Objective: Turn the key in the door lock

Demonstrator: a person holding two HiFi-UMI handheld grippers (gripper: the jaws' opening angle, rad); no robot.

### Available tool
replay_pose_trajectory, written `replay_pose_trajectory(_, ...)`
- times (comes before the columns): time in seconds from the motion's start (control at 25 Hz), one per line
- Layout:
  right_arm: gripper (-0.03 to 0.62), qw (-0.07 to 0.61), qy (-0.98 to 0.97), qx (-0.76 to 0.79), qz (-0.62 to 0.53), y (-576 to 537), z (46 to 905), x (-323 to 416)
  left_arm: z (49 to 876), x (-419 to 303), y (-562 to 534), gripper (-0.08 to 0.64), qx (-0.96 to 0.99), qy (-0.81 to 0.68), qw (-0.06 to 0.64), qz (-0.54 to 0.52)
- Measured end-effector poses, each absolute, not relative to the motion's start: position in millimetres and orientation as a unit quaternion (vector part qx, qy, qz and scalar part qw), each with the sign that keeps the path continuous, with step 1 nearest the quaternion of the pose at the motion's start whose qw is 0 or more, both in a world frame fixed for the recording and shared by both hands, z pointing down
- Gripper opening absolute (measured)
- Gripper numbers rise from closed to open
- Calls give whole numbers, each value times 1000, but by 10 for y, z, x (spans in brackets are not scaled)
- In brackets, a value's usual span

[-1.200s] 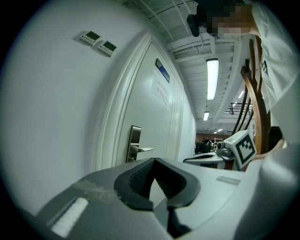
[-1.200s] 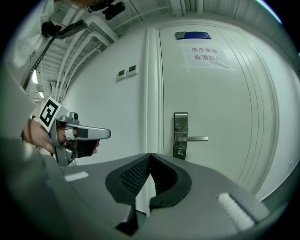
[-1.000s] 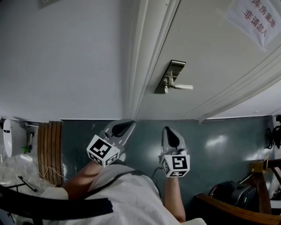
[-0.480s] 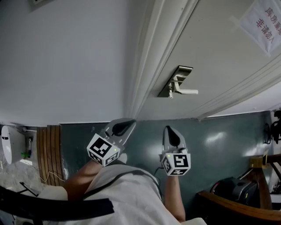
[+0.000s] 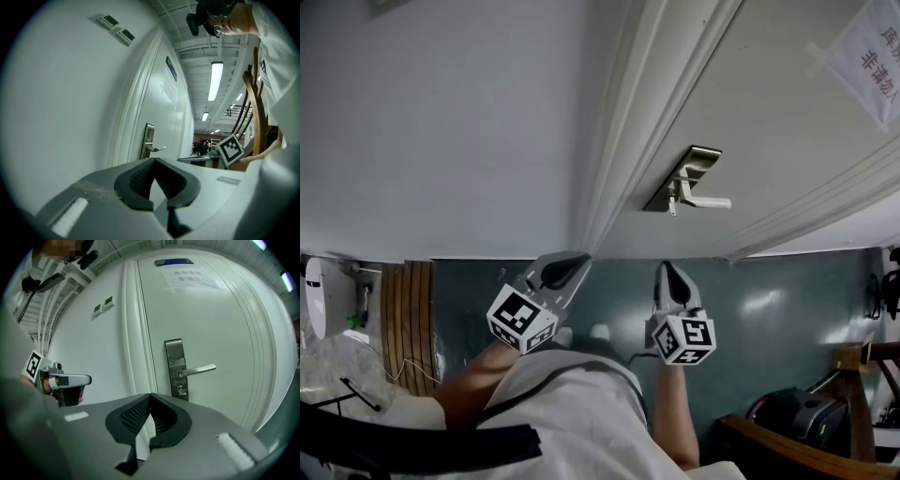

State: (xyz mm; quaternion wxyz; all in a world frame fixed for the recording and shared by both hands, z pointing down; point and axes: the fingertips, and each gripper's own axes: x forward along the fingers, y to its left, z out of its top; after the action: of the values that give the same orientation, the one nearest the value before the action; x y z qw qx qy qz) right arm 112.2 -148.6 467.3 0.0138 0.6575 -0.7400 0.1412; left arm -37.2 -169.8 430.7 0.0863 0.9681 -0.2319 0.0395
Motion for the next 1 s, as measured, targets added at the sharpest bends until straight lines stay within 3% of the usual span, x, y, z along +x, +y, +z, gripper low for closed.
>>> replay_pose_trajectory(0.28,8,-6,-758,634,153,-1739,4701,1288,4235,-254,-1797,6,960,-268,80,35)
replay_pose_trajectory(0.8,19,-136,-738,584,308,-2328,5197,1885,4213,120,-1927,6,949,-301,81,42)
replay_pose_trajectory(1.0,60,-198,-730,547,359,-2514,5245,1910,4241,123,-1938,6,943,-318,81,49)
